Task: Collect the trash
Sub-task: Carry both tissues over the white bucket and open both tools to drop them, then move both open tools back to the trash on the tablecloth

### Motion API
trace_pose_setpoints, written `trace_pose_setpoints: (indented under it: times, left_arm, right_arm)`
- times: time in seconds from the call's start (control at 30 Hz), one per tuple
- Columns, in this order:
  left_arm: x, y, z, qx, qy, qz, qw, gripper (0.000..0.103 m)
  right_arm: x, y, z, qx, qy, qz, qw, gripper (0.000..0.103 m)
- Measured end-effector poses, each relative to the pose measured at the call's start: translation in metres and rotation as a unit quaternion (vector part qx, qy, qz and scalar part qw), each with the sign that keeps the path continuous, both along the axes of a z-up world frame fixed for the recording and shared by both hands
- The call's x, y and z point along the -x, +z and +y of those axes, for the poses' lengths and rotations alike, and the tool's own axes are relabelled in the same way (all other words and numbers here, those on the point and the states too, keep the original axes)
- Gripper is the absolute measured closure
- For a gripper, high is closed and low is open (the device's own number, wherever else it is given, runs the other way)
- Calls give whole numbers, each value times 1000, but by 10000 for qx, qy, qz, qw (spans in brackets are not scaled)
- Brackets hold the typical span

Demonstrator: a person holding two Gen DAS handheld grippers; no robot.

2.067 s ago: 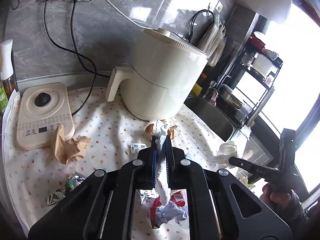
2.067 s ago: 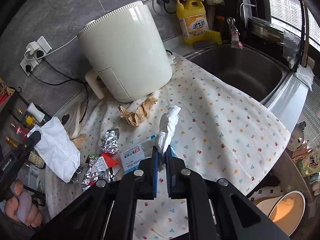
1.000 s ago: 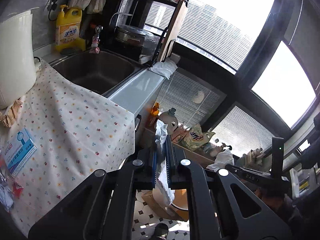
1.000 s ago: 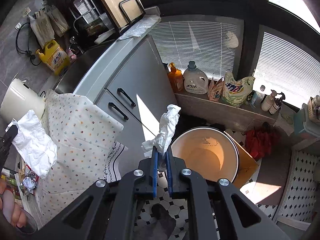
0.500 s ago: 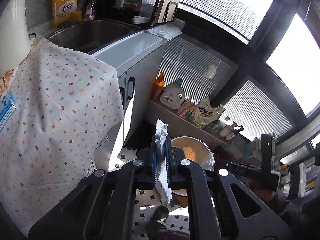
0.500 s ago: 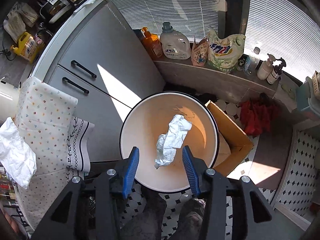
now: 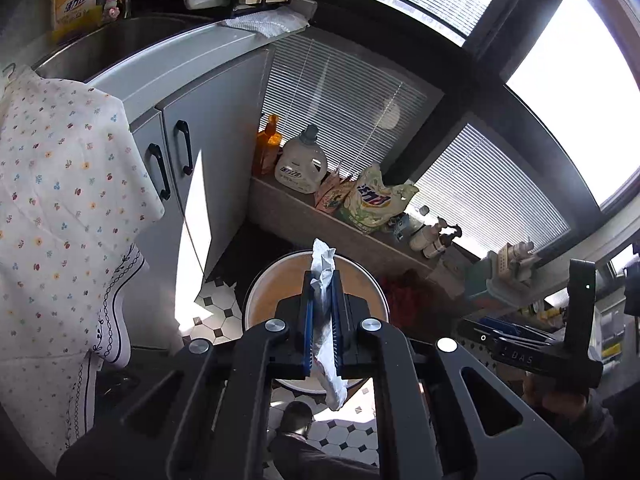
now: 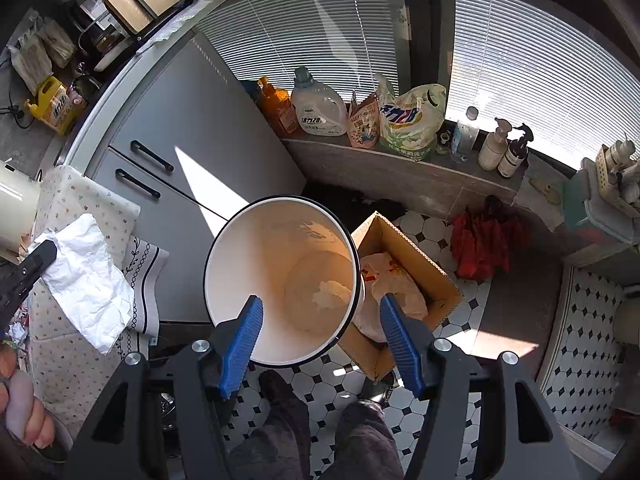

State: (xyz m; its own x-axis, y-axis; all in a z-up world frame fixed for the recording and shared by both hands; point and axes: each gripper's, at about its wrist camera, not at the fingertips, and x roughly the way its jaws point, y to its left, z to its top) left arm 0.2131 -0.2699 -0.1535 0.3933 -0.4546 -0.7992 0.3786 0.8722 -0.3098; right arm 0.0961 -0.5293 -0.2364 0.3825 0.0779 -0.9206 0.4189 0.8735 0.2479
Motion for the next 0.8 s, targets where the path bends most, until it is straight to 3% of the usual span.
trace_pose_setpoints:
  times: [0.1,0.47,0.53,0.6,0.8]
  left_arm:
    - [0,-11,-17,33,-150,68,9999,95]
    - [-7,-56,-54,133,-375,456,9982,93]
    - [-9,-63,-56,169,-441,526,9975,79]
    - [-9,-66,-55,106,-429,461,9980,50]
    - [-11,-52,-27,100,-82,310,9994,22]
  right_arm:
    - [14,8,-11,61,-114,-39,9999,40]
    - [57,33,-27,398,-413,-158,9982,18]
    - [62,34,-27,441,-432,-148,9980,17]
    - [64,36,-26,490,-435,-148,9977,16]
    - [58,41,-16,496,-331,-236,9979,15]
